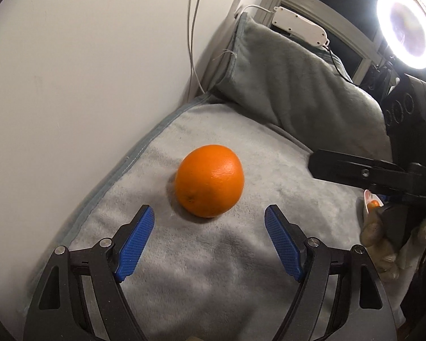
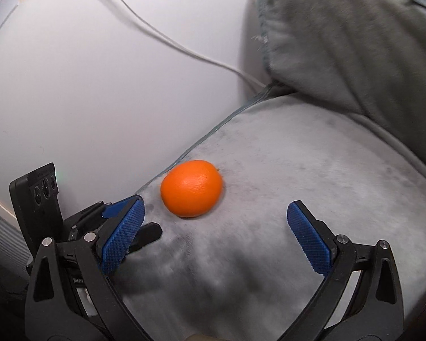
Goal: Organize fruits
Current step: 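Close the left tool around the large orange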
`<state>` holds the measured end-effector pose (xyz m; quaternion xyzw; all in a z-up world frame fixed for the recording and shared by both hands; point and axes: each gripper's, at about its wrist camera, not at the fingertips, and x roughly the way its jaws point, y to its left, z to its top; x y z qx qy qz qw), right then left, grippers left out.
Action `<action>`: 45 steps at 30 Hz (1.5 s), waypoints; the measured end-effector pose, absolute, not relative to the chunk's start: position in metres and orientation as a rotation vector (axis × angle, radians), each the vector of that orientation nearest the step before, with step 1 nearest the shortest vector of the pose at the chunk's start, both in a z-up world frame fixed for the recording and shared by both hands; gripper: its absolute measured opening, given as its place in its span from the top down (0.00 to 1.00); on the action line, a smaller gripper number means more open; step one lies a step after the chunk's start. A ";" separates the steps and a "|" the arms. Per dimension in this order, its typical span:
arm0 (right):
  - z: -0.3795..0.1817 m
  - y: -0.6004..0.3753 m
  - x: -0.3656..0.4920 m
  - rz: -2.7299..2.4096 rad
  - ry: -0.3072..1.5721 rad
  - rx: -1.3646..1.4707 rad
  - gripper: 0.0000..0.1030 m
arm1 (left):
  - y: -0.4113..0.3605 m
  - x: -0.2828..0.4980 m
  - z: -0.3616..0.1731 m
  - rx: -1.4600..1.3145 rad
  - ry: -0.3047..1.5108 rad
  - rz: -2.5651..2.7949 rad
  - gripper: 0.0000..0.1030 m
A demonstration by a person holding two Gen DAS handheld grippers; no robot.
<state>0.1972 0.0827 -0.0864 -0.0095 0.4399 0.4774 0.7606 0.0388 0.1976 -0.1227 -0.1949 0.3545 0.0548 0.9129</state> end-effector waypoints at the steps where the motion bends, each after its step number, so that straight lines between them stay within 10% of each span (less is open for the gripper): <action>1: -0.089 0.088 0.199 1.048 0.969 -0.017 0.00 | 0.198 0.040 -0.124 -0.402 0.734 0.110 0.22; 14: -0.116 0.130 0.217 1.106 1.081 0.045 0.06 | 0.212 0.060 -0.134 -0.470 0.778 0.072 0.24; 27: -0.137 0.147 0.223 1.150 1.161 0.088 0.26 | 0.212 0.070 -0.140 -0.467 0.819 0.046 0.48; 45: -0.133 0.133 0.217 1.154 1.147 0.119 0.30 | 0.203 0.067 -0.132 -0.435 0.807 0.052 0.48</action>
